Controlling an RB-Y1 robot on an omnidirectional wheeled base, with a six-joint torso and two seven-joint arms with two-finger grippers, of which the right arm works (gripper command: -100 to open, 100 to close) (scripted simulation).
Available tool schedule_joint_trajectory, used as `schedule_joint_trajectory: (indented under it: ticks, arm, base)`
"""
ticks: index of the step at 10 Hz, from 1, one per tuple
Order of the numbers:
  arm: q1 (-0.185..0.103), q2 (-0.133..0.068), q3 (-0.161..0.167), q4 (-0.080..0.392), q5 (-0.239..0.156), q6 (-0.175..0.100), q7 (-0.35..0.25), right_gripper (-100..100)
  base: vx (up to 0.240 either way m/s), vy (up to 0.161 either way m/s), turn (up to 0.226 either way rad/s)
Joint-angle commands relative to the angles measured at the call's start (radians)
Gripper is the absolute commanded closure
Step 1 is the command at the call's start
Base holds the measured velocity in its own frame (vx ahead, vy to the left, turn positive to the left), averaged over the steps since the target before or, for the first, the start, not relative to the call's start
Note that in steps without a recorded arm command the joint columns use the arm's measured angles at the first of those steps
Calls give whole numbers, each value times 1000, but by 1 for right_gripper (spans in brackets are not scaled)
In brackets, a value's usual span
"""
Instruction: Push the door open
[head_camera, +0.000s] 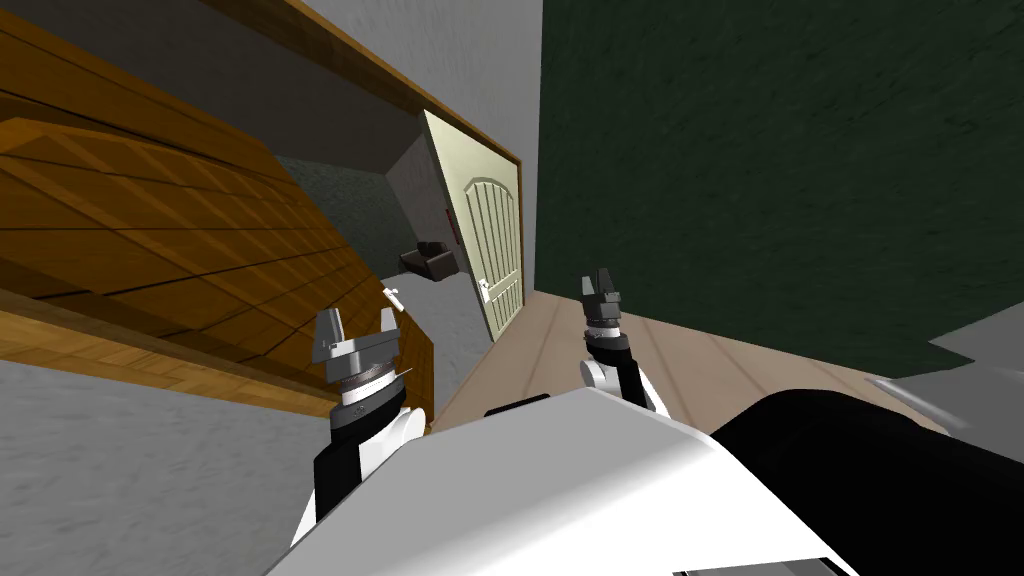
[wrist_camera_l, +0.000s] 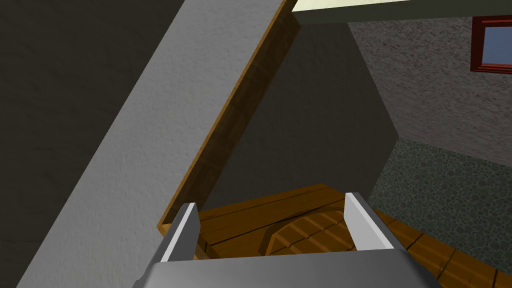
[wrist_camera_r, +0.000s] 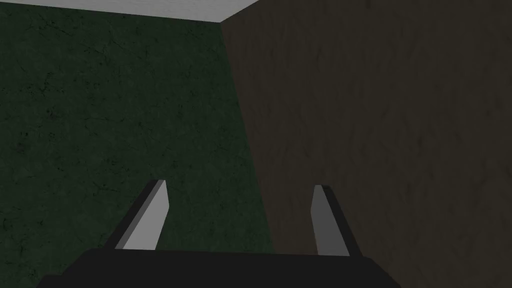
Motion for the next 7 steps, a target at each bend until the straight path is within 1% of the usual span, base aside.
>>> schedule_joint_trajectory:
  ticks: [1,3,4,7]
  arm:
    - [-16,-10,0,31,-3,1,-6,-100]
    - [-35,-20,1,66,-7,2,-12,-100]
    - [-56,-31,1,105,-11,4,-19,-100]
    - [-96,-51,2,181,-19,6,-32,-100]
  base:
    - [37,-12,142]
    - [34,-34,134]
    - [32,-48,170]
    - [39,-38,165]
